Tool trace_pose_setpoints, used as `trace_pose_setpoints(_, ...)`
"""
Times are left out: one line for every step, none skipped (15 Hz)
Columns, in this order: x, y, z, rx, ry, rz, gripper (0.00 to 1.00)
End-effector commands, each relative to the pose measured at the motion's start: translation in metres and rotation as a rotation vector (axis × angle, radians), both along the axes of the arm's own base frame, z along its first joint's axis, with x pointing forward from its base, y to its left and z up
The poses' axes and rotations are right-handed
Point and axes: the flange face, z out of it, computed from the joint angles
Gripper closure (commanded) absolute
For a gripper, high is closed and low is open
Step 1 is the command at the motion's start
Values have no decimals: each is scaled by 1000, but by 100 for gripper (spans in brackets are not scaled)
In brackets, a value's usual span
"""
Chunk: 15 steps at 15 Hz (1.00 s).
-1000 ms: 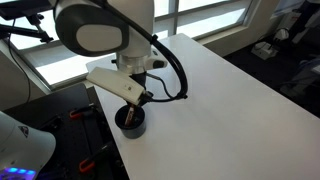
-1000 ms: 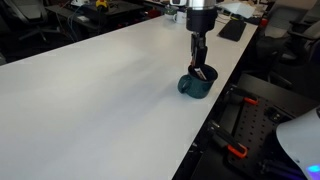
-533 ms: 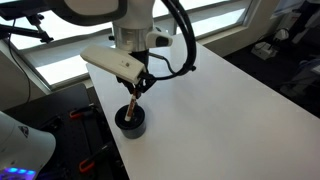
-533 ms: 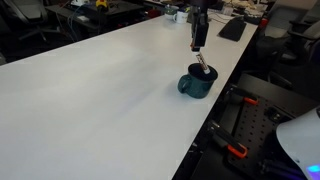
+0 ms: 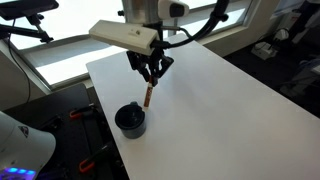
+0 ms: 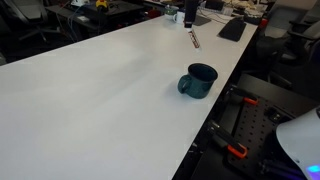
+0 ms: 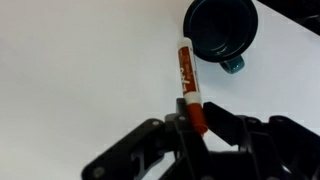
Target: Take the marker out of the mug
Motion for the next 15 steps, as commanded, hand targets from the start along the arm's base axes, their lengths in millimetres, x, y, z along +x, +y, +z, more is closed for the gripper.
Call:
trace_pose_setpoints(22, -15, 3, -57, -15, -55, 94)
trace_pose_setpoints(27, -21, 1, -76, -18, -66, 94)
trace_pose_setpoints(32, -28, -2, -91, -16, -76, 94)
trace_pose_setpoints(36, -34, -4, -106, -14, -90, 94)
trace_pose_setpoints(40, -42, -8, -117, -7, -103, 94)
trace_pose_setpoints(44, -50, -13, -124, 9, -125, 94)
trace_pose_setpoints(47, -57, -18, -128, 21, -143, 94)
trace_pose_setpoints(50, -65, -24, -132, 38, -157, 94)
trace_pose_setpoints(52, -72, -30, -136, 53, -171, 94)
trace_pose_setpoints(55, -81, -37, -143, 78, -188, 94)
trace_pose_setpoints(56, -88, -44, -154, 111, -199, 94)
trace_pose_setpoints(57, -95, -52, -159, 148, -207, 94)
trace_pose_setpoints(58, -101, -60, -168, 185, -220, 94)
trace_pose_setpoints(58, -107, -68, -170, 222, -231, 94)
trace_pose_setpoints(59, -112, -74, -171, 259, -242, 94)
